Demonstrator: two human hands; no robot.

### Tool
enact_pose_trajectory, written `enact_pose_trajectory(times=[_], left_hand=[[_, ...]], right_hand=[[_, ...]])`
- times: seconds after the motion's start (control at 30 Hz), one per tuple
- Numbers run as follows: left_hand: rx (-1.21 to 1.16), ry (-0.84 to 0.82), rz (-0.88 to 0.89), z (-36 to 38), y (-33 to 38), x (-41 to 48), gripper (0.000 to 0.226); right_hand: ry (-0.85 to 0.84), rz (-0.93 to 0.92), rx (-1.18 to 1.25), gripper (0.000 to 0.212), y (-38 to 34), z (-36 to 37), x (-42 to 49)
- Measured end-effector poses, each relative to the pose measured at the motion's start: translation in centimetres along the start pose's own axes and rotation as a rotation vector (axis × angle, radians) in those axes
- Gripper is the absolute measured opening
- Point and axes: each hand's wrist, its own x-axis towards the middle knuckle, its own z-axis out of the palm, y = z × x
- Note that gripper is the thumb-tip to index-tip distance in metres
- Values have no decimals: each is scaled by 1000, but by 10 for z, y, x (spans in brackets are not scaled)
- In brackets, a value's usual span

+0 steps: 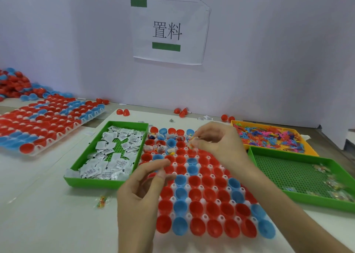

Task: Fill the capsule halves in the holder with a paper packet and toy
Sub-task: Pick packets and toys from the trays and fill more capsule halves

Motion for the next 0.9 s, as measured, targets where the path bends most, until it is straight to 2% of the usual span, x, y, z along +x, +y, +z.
enact_pose_trajectory(times=[0.1, 0.27, 0.43, 0.6, 0.7, 0.77, 0.9], left_hand=[[-18, 61, 5, -7, -3, 2, 32], [-57, 182, 52, -19, -3, 10, 24], [-128, 528, 93, -59, -13, 27, 43], [-138, 650, 59, -91, -24, 34, 44], [-53, 645, 40, -102, -30, 35, 44], [85, 583, 10, -109, -34, 35, 44], [639, 257, -121, -118, -37, 33, 33]], right_hand=[[-1, -6, -260, 13, 15, 14, 27], [-64, -6, -354, 21, 36, 33, 47], [-93, -3, -428, 16, 48, 45, 48], [-154, 4, -532, 10, 50, 48, 50], [-232, -35, -616, 10, 49, 49, 48], [-250, -66, -660, 12, 48, 50, 46], [-209, -105, -729, 15, 46, 50, 45]])
